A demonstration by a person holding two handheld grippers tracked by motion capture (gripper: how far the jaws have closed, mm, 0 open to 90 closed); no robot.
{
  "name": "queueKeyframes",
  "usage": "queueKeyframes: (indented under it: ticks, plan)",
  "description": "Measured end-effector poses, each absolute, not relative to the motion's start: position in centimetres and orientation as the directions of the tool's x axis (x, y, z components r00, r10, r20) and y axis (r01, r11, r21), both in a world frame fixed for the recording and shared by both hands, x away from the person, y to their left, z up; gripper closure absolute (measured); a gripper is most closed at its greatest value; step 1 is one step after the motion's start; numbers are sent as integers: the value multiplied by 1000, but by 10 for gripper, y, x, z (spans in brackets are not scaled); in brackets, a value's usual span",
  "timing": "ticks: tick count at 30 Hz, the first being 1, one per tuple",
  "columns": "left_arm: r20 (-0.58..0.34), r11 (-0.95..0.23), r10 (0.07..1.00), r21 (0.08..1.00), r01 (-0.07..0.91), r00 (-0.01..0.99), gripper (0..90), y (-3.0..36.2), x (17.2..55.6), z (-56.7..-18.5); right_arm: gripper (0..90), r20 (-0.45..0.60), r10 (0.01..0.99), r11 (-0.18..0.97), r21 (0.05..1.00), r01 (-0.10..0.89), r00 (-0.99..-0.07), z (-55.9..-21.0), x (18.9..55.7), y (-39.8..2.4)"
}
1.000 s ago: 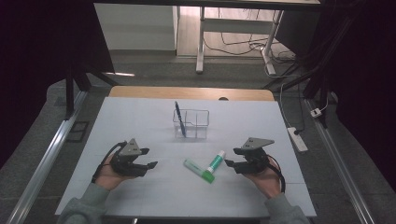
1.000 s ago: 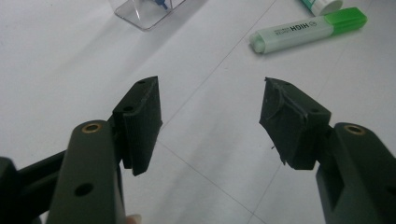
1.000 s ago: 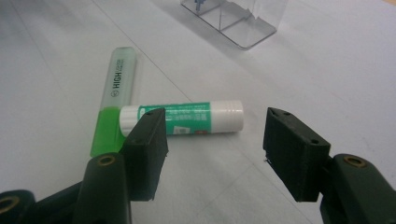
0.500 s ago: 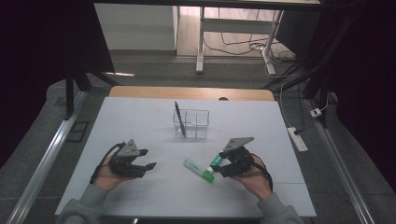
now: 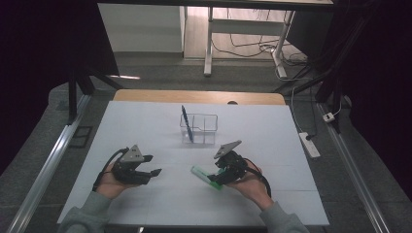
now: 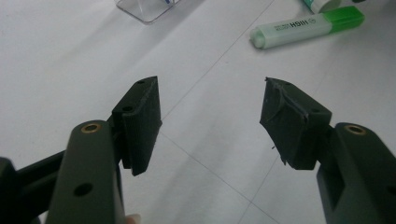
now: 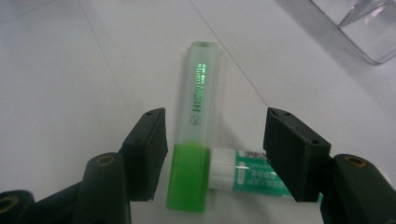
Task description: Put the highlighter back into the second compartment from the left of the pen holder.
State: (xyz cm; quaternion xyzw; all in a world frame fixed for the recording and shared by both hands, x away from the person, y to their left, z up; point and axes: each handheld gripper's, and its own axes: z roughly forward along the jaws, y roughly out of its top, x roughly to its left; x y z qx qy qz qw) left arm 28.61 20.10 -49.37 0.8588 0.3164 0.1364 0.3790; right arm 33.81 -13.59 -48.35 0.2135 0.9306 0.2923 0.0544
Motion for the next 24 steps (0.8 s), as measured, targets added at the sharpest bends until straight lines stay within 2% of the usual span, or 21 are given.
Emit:
queueKeyframes:
  ticks: [11, 24]
  plan:
    - [-6, -509, 646, 741, 437, 763, 375, 202, 286, -493, 434, 8, 434, 794, 468, 387, -901, -492, 341, -105]
    - [-20, -495, 642, 752, 435, 766, 375, 204, 285, -491, 489, -6, 461, 823, 376, 425, -888, -503, 343, -90]
